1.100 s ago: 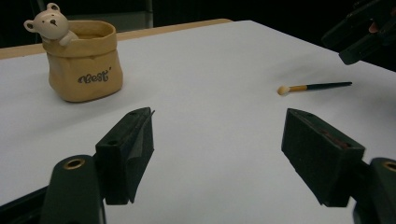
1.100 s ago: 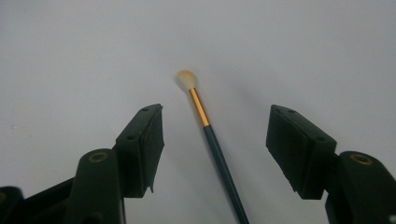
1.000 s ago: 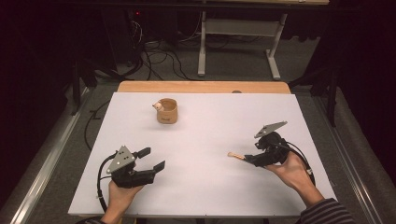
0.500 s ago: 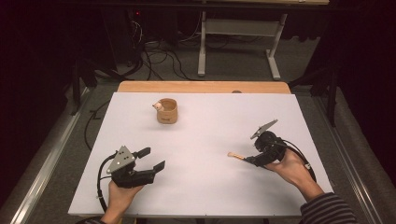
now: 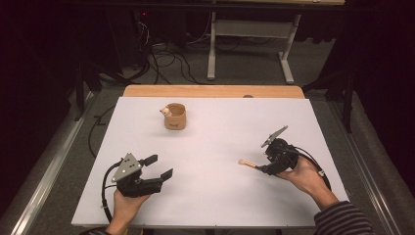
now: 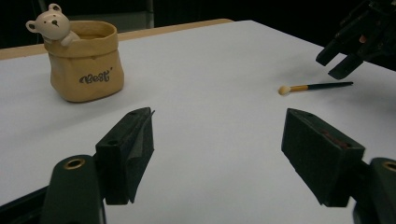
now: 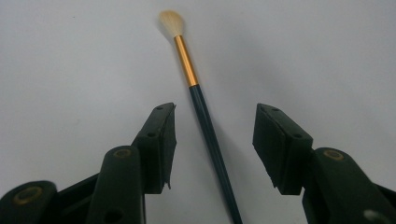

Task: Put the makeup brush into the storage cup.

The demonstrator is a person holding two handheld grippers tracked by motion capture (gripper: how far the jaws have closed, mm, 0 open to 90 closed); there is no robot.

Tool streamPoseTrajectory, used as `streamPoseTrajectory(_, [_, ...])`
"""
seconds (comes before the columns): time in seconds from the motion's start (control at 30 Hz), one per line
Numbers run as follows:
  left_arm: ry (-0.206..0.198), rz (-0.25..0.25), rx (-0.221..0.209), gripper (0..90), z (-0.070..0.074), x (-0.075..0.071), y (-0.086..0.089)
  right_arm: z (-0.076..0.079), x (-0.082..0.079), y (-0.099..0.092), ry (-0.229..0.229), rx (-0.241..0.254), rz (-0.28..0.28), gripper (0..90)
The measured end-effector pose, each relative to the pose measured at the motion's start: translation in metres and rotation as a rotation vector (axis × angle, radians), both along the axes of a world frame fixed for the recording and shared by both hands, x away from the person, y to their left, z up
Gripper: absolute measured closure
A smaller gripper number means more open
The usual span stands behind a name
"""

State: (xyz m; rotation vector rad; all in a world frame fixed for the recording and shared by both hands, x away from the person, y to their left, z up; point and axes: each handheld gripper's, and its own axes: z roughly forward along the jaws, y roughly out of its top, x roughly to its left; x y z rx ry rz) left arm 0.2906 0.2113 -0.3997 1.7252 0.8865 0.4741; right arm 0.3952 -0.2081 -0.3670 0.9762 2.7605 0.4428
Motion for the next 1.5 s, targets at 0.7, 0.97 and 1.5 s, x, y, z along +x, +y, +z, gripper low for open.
streamPoseTrajectory(0.7, [-0.001, 0.002, 0.000, 26.0, 0.000, 0.000, 0.000, -0.014, 0.005, 0.004, 0.074, -0.083, 0.016, 64.9])
streamPoseTrajectory(0.97, [-0.001, 0.002, 0.001, 26.1, 0.000, 0.000, 0.000, -0.016, 0.007, 0.004, 0.097, -0.093, 0.007, 67.6])
streamPoseTrajectory(1.5, [-0.001, 0.000, 0.004, 26.1, 0.000, 0.000, 0.000, -0.021, 0.009, 0.001, 0.140, -0.109, -0.035, 74.5])
